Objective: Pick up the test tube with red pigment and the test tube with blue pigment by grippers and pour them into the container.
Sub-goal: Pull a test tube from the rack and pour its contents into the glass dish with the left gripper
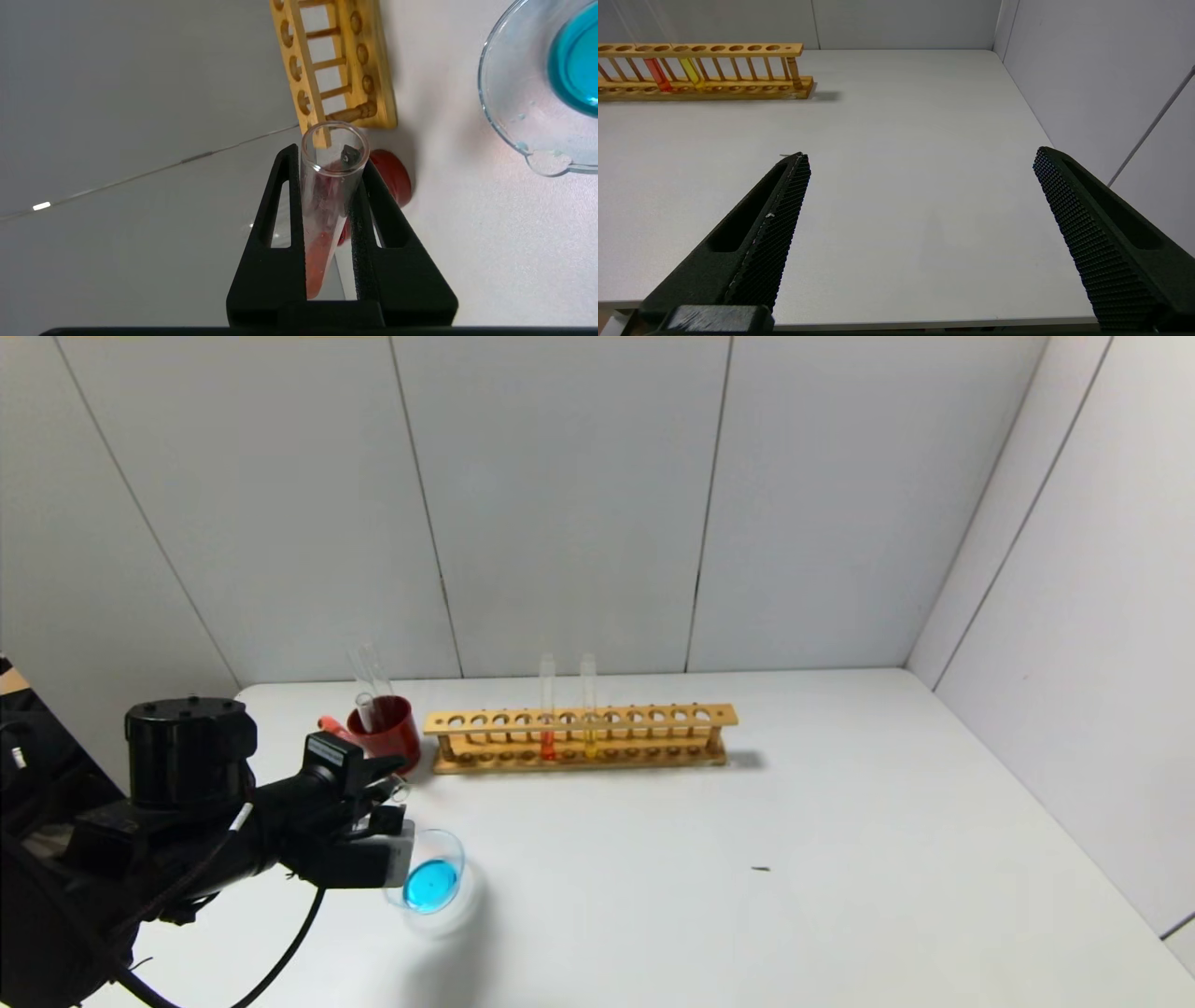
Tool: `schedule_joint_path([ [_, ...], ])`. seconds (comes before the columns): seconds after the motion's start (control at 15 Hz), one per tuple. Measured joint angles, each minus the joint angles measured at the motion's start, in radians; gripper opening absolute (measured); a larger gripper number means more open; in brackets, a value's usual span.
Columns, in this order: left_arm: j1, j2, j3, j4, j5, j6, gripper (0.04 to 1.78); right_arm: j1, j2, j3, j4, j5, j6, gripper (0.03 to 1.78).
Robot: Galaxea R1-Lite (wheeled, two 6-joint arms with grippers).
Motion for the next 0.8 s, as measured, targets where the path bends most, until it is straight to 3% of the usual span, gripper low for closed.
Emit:
schedule_joint_path([
  [0.53,0.129,-0.023,0.041,0.051,-0.139,0.164,0.32,0.0,0.0,0.0,0.0,0.0,0.0,1.75],
  [0.8,0.147,-0.018,0.016,0.059,-0.147,0.212,0.32,0.0,0.0,0.0,0.0,0.0,0.0,1.75],
])
